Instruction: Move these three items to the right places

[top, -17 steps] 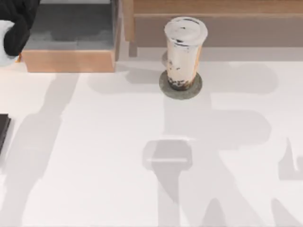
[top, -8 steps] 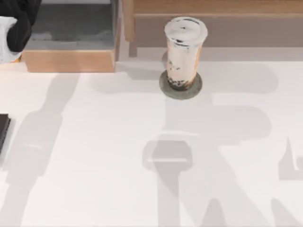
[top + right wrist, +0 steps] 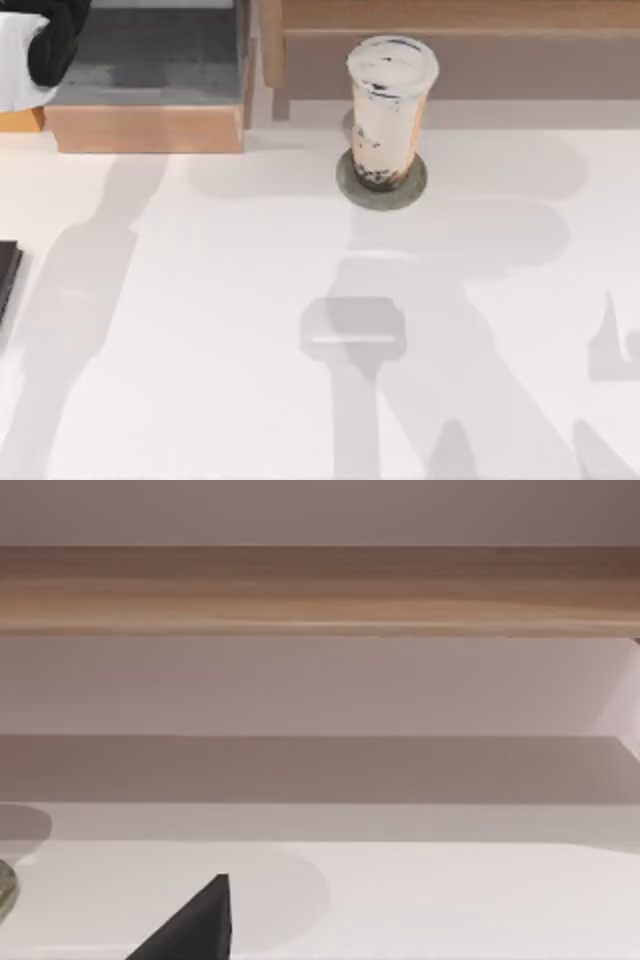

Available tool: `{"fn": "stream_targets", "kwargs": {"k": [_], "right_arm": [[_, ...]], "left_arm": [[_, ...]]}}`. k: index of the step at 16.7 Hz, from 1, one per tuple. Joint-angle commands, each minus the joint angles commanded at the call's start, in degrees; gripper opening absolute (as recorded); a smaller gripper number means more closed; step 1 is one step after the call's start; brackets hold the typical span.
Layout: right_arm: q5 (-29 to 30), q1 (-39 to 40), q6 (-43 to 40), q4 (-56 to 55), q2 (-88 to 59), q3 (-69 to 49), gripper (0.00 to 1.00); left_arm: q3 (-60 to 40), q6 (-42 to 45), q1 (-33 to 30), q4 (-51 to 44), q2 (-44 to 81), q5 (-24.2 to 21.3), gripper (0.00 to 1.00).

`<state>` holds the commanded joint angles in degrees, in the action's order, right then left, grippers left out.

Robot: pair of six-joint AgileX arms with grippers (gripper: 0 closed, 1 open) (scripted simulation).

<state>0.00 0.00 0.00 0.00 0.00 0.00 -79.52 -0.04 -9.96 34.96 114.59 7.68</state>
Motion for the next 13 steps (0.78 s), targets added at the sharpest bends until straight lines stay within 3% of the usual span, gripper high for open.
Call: {"fn": "stream_targets", "kwargs": {"k": [2, 13], "right_arm": [[0.0, 0.0, 0.0, 0.0, 0.0, 0.0, 1.0], [0.0, 0.0, 0.0, 0.0, 0.0, 0.0, 1.0]], "left_arm": [[0.0, 0.0, 0.0, 0.0, 0.0, 0.0, 1.0], [0.0, 0.0, 0.0, 0.0, 0.0, 0.0, 0.17]]}}
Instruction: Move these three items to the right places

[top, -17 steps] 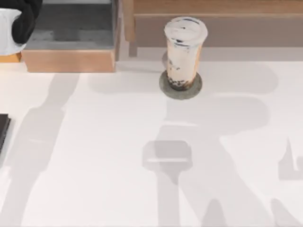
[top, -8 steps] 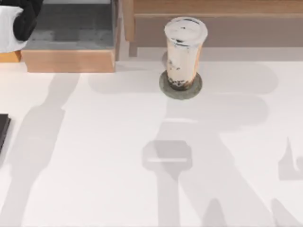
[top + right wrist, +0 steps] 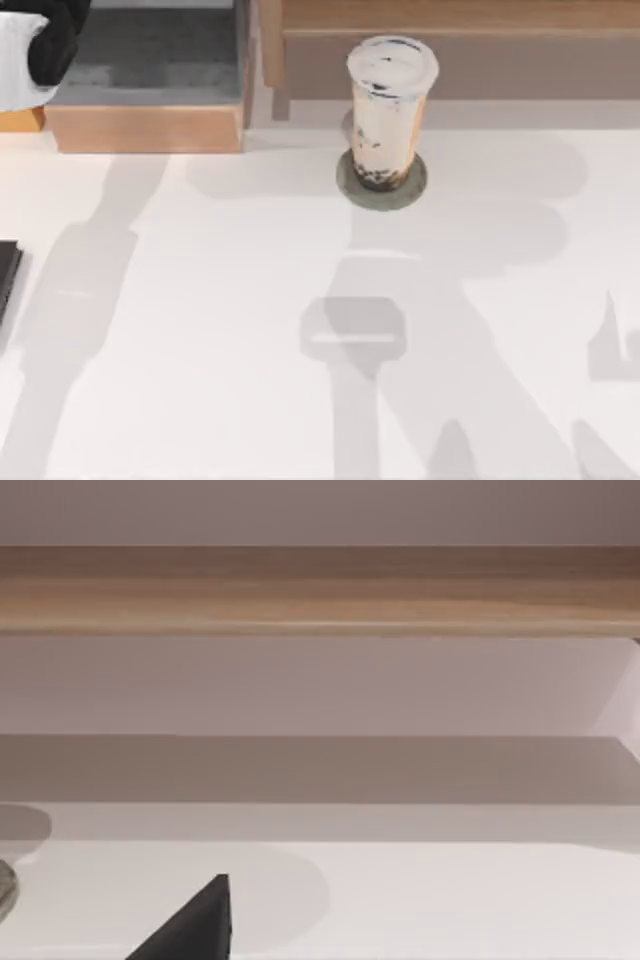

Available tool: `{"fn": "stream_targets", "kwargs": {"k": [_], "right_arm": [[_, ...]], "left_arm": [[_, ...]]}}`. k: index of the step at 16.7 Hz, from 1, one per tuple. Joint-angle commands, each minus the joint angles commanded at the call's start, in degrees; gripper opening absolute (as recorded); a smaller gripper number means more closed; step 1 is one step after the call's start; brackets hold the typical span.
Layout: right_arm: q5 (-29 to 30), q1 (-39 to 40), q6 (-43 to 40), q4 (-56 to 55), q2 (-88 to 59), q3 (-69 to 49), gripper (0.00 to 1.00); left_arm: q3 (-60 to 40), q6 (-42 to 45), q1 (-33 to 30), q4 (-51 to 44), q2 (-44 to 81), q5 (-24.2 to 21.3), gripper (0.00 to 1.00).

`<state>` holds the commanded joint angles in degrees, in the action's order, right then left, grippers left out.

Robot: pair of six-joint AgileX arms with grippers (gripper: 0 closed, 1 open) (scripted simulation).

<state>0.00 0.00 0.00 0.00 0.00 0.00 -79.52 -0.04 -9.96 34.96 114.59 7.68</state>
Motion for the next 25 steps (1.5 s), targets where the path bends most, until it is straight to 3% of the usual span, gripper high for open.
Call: {"fn": "stream_targets", "kwargs": {"k": [2, 3, 21, 25], "right_arm": [[0.0, 0.0, 0.0, 0.0, 0.0, 0.0, 1.0], [0.0, 0.0, 0.0, 0.0, 0.0, 0.0, 1.0], [0.0, 0.0, 0.0, 0.0, 0.0, 0.0, 1.0], [0.0, 0.0, 0.0, 0.0, 0.0, 0.0, 1.0]], "left_arm": [[0.0, 0.0, 0.0, 0.0, 0.0, 0.0, 0.02], [0.0, 0.0, 0.0, 0.0, 0.0, 0.0, 0.0], [1.37, 0.17, -0.13, -1.13, -2.64, 0.26, 0.0], [4.22, 5.98, 1.19, 0.59, -6.95, -4.17, 0.0]]}}
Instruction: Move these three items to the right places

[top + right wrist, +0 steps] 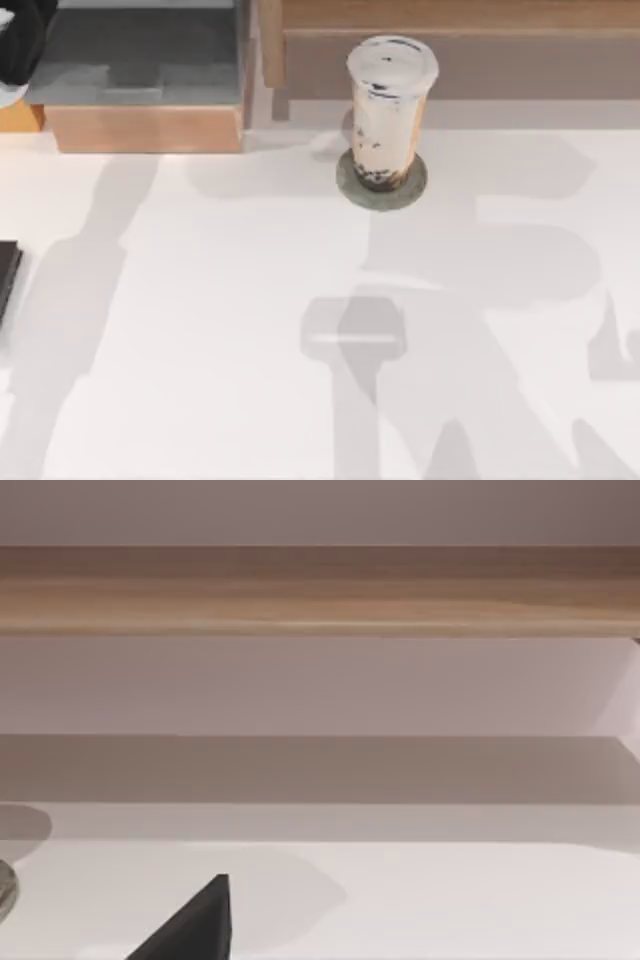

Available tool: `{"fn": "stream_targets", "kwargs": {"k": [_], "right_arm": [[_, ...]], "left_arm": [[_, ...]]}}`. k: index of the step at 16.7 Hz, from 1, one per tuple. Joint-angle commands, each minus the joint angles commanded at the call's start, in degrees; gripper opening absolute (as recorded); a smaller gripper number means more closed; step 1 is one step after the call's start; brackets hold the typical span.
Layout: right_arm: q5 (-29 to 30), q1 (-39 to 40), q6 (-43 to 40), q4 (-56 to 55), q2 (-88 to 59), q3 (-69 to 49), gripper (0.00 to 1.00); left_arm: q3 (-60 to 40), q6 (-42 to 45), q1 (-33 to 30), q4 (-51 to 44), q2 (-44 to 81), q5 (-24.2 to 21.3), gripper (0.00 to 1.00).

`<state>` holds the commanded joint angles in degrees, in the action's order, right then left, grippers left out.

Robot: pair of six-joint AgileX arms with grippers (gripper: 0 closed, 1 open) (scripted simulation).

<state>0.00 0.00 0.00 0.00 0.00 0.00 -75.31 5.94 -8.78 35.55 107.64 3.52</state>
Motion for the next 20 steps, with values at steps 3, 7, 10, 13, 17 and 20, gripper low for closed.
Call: {"fn": "stream_targets", "kwargs": {"k": [3, 7, 10, 13, 17, 20], "right_arm": [[0.0, 0.0, 0.0, 0.0, 0.0, 0.0, 1.0], [0.0, 0.0, 0.0, 0.0, 0.0, 0.0, 1.0], [0.0, 0.0, 0.0, 0.0, 0.0, 0.0, 1.0], [0.0, 0.0, 0.0, 0.0, 0.0, 0.0, 1.0], [0.0, 0.0, 0.0, 0.0, 0.0, 0.0, 1.0], [0.0, 0.0, 0.0, 0.0, 0.0, 0.0, 1.0]], "left_arm": [[4.42, 10.31, 2.73, 2.63, -6.87, -6.9, 0.0], [12.47, 29.3, 8.16, 6.4, -16.98, -17.75, 0.0], [19.9, 44.82, 13.47, 8.31, -23.41, -25.56, 0.0], [28.16, 60.73, 20.04, 8.87, -26.9, -31.91, 0.0], [39.64, 80.37, 30.71, 7.02, -25.65, -36.67, 0.0], [47.64, 92.8, 38.21, 4.59, -22.69, -38.38, 0.0]]}}
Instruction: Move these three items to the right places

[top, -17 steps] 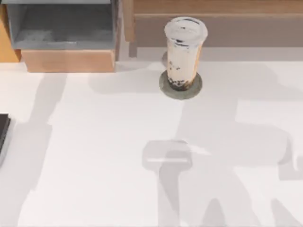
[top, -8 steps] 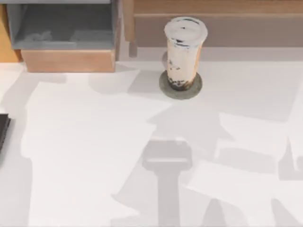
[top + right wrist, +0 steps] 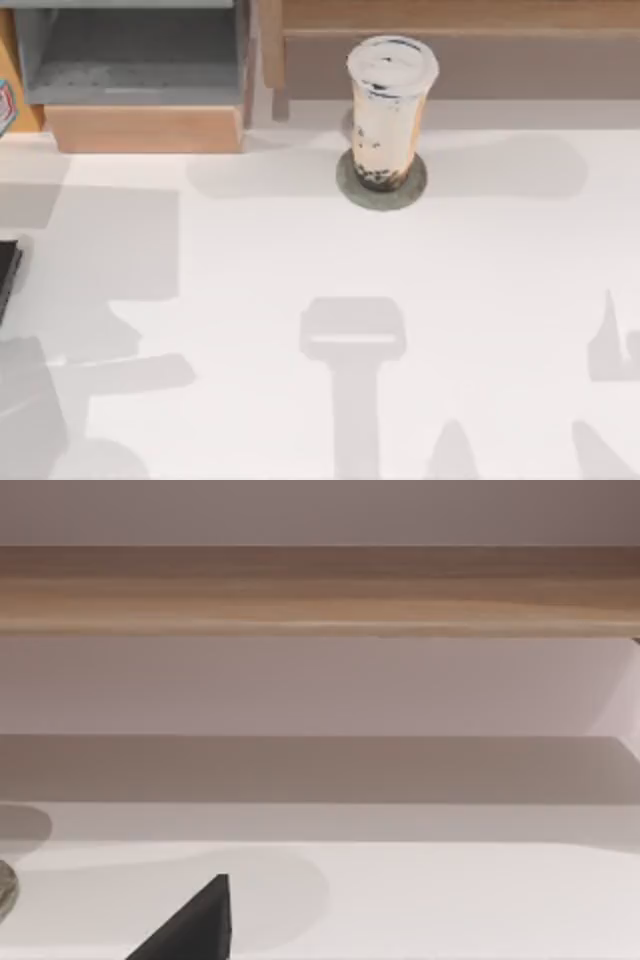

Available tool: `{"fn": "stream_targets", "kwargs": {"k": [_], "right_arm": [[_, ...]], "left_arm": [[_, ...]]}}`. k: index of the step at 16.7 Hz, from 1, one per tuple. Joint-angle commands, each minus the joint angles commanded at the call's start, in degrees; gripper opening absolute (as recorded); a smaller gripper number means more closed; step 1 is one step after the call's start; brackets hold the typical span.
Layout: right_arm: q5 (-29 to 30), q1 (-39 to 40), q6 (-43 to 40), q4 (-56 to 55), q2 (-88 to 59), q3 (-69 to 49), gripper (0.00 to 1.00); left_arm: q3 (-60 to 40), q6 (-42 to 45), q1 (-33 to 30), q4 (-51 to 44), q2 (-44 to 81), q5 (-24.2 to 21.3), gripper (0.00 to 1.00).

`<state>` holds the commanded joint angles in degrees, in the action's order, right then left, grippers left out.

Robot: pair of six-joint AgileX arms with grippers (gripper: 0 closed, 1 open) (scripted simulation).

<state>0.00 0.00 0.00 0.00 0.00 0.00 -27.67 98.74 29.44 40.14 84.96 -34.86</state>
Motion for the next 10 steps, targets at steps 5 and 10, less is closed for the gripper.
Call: {"fn": "stream_targets", "kwargs": {"k": [5, 10], "right_arm": [[0.0, 0.0, 0.0, 0.0, 0.0, 0.0, 1.0], [0.0, 0.0, 0.0, 0.0, 0.0, 0.0, 1.0]], "left_arm": [[8.97, 13.96, 9.03, -3.45, 5.39, -1.15, 0.0], [10.44, 16.2, 10.61, -4.11, 6.49, -1.28, 0.0]]}}
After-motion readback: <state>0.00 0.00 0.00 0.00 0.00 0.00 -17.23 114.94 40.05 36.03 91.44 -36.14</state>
